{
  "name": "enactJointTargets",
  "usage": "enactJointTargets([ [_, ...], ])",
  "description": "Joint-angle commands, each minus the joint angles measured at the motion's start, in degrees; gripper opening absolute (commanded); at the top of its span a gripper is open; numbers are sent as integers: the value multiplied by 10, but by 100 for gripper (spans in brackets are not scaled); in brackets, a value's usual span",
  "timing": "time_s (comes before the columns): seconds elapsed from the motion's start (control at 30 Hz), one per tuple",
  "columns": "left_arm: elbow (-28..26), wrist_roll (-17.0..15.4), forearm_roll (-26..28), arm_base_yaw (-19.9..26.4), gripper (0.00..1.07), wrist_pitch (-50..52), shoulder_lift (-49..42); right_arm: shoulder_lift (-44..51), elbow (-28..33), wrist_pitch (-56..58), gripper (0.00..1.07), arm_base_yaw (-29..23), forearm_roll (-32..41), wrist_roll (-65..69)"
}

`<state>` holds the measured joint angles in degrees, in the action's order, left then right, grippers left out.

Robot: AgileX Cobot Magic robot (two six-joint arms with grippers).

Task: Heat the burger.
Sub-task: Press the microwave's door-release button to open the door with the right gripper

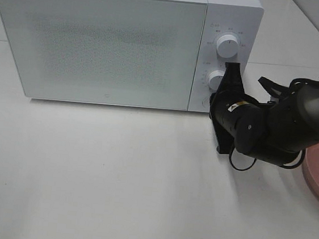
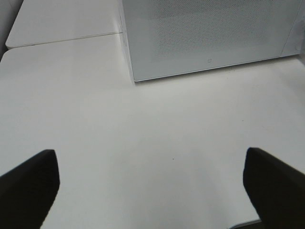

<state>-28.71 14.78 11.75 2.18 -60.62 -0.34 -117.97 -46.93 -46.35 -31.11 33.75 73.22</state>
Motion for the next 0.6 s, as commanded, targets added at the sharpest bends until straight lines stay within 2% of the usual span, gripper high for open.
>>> enactJointTargets([
  [0.03,2,-2,2,-1,98,7,-13,-10,-18,9,0,3,-7,2],
  [0.33,2,-2,2,-1,98,7,-13,-38,-40,-4,0,3,7,2],
  [0.6,2,-2,2,-1,98,7,-13,-44,-44,-100,0,3,3,1],
])
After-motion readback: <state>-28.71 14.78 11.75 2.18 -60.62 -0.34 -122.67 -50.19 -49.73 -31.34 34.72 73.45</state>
